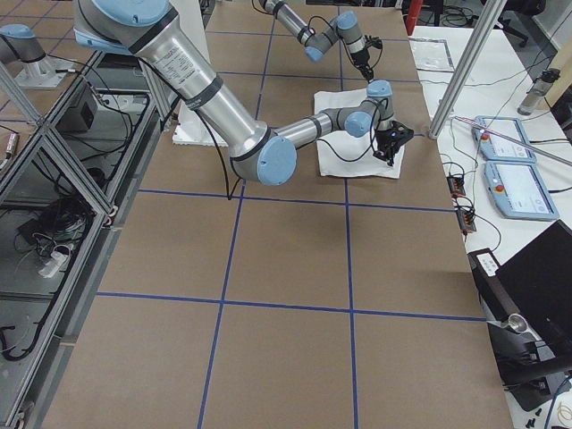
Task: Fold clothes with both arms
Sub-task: 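Release the hem and raise both grippers away from the folded shirt, then grasp the folded shirt's corner nearest the right gripper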
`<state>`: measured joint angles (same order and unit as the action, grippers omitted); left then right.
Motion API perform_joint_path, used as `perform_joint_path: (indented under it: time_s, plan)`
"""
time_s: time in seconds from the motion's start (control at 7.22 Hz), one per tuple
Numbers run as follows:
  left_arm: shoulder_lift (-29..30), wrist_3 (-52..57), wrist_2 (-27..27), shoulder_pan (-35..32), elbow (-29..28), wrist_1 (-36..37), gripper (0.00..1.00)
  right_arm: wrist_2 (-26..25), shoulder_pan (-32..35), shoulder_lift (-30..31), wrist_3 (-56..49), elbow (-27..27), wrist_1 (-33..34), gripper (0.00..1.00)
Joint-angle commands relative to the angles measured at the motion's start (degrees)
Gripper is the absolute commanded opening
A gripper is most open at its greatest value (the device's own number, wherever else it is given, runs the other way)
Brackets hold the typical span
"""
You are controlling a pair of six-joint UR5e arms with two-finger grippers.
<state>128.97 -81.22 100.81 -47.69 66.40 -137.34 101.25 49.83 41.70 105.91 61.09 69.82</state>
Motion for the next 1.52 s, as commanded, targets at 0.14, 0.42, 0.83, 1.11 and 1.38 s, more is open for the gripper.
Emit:
perform_joint_path:
  time_s: [0.14, 0.42, 0.83, 1.11, 1.38]
  plan:
    - [0.1, 1.2, 0.0, 0.0, -0.4, 0.0, 0.58, 0.0, 0.0, -0.6, 0.0, -0.2, -0.3, 0.55]
    - [0.0, 1.2, 0.1, -0.6, -0.3, -0.1, 0.58, 0.2, 0.8, -0.6, 0.4, 1.0, -0.3, 0.58]
    - [-0.5, 1.4, 0.3, -0.7, 0.3, -0.2, 0.58, 3.9, -4.7, 15.8, 4.5, 23.3, -0.3, 0.75]
    - [-0.6, 1.4, 0.4, -0.7, 0.7, -0.1, 0.58, 1.9, -8.9, 23.5, 7.6, 29.9, -0.4, 0.78]
    - [-0.6, 1.4, 0.4, -0.7, 1.1, 0.1, 0.58, 1.8, -10.2, 24.7, 8.4, 31.5, 0.1, 0.83]
